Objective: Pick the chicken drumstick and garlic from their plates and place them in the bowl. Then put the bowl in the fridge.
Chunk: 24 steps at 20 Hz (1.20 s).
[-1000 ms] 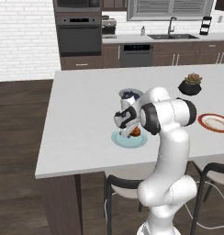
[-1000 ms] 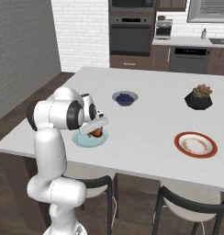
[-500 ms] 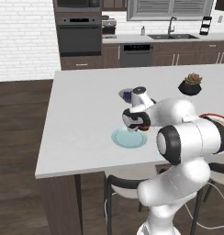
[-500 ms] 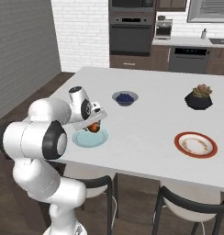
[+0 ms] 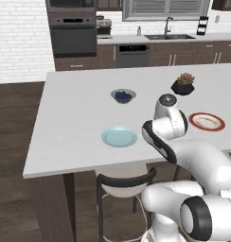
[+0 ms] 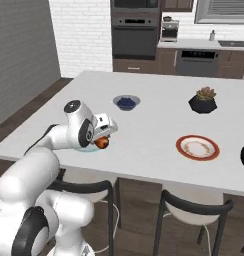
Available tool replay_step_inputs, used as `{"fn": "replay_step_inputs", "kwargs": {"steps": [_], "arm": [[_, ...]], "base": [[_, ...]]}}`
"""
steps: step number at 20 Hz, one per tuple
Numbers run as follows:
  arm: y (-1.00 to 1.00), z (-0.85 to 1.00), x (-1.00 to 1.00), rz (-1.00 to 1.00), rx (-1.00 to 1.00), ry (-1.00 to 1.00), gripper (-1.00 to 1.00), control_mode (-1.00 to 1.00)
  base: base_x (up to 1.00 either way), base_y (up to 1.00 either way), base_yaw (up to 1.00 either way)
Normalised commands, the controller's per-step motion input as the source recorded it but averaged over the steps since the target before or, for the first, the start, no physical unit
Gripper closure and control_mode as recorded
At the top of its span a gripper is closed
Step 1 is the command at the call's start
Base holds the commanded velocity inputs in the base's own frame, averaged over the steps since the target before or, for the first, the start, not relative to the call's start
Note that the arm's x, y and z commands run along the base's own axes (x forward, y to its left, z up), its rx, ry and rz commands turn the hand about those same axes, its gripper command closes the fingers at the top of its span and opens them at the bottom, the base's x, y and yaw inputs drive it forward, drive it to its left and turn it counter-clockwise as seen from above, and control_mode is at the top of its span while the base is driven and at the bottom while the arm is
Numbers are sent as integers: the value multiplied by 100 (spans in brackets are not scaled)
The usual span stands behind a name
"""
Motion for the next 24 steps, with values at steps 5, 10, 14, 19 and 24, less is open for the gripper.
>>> {"fn": "replay_step_inputs", "kwargs": {"steps": [5, 10, 14, 19, 24], "arm": [[0, 0, 0, 0, 0, 0, 100, 100], [0, 0, 0, 0, 0, 0, 100, 100], [0, 0, 0, 0, 0, 0, 100, 100], [0, 0, 0, 0, 0, 0, 100, 100], [0, 0, 40, 0, 3, 2, 100, -100]], "base": [[-49, -100, -28], [12, -100, -20], [56, -100, -14], [79, -96, -5], [60, -19, 0]]}}
